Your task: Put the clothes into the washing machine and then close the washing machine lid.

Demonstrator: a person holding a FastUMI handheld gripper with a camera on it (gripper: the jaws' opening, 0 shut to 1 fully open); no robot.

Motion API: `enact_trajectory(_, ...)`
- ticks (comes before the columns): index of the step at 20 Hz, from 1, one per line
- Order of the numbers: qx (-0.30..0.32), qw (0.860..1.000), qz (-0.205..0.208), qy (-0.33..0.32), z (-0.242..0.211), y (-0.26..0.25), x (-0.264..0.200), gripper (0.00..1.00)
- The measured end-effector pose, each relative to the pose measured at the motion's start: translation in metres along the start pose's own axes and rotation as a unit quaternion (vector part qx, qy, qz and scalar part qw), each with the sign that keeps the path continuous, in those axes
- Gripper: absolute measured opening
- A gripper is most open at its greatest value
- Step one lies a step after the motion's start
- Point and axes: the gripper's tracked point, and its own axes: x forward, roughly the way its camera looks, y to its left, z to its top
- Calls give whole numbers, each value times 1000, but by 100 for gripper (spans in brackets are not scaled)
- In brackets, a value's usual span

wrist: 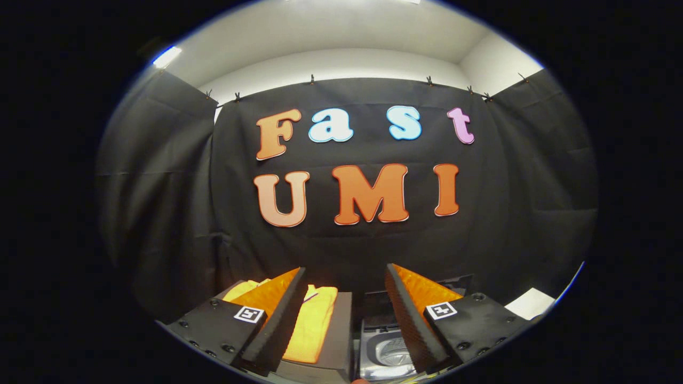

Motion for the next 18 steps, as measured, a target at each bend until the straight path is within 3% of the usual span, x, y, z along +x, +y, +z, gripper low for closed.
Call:
enact_trajectory(8, 18, 998, 24, 59, -65, 102, 74, 95)
enact_trajectory(18, 24, 987, 9, 156, -147, 155, 143, 95)
